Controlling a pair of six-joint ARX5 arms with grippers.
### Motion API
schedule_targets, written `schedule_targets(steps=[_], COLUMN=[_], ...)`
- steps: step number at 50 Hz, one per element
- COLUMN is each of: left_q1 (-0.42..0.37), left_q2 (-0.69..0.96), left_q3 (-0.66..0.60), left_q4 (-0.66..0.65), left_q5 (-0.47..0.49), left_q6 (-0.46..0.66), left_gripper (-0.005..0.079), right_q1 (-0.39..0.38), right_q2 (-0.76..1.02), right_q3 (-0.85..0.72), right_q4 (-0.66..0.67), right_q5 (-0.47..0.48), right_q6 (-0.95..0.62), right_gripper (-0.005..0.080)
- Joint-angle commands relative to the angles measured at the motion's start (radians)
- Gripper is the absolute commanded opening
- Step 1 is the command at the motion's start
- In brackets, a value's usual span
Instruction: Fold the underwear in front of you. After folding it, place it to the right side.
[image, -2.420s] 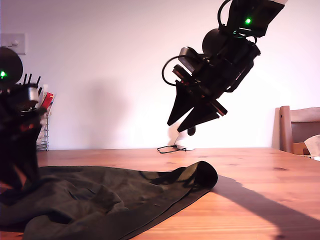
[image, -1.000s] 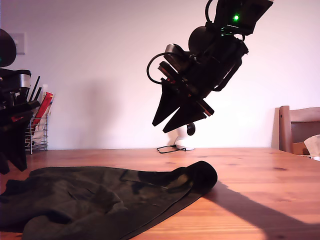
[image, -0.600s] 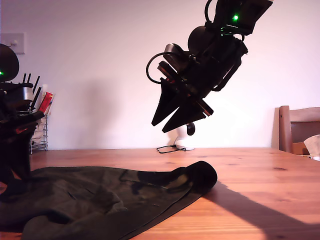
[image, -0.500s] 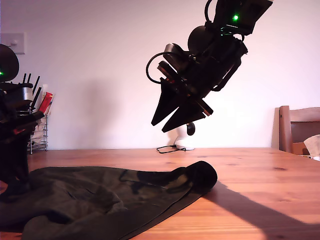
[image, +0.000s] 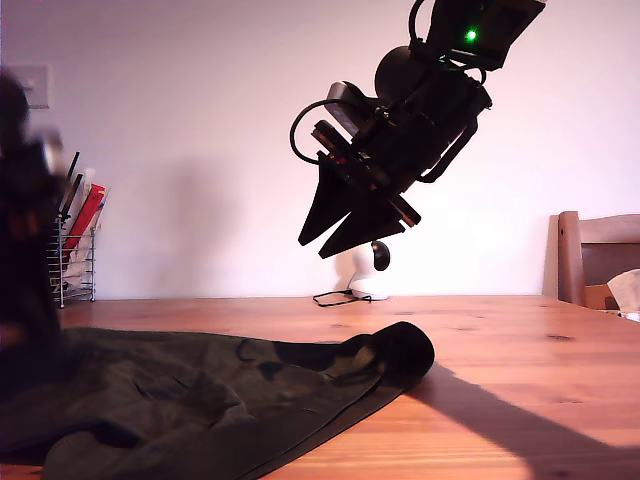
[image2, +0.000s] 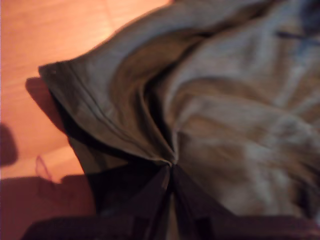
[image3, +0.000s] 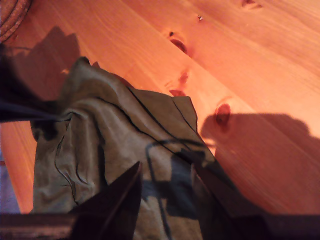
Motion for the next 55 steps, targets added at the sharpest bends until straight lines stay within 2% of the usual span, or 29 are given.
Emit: schedule_targets(steps=[1,13,28,40,50,55], left_q1=[-0.003,-0.002,-0.002,-0.002,0.000,0.000], left_q2=[-0.087,-0.251,-0.258,-0.257,-0.256,-0.256], left_q3=[0.003,0.003,0.003,0.003,0.003,0.003], left_q4=[-0.026,-0.164,-0.351,-0.489,-0.508,-0.518], left_q5=[0.007,-0.023,-0.122,-0.131,-0.150,-0.150], left_q6=[0.004,0.001,0.046,0.058,0.062,0.068], left_gripper=[-0.0020,-0.0020,-0.0020,-0.0020,-0.0020,-0.0020], right_q1=[0.011,0.024,0.071,0.109,0.101,0.087], right_q2=[0.035,0.036,0.076,0.153,0.158,0.158], right_q3=[-0.015,-0.015,-0.015,-0.015,-0.014,-0.014], right_q4=[0.007,0.034,0.053,0.064,0.040,-0.005], right_q5=[-0.001,-0.001,-0.001,0.024,0.108,0.115], right_q6=[0.002,0.002,0.002,0.001,0.000,0.012], right_gripper=[0.0277,0.0277,0.0277,0.0278,0.0285,0.0306])
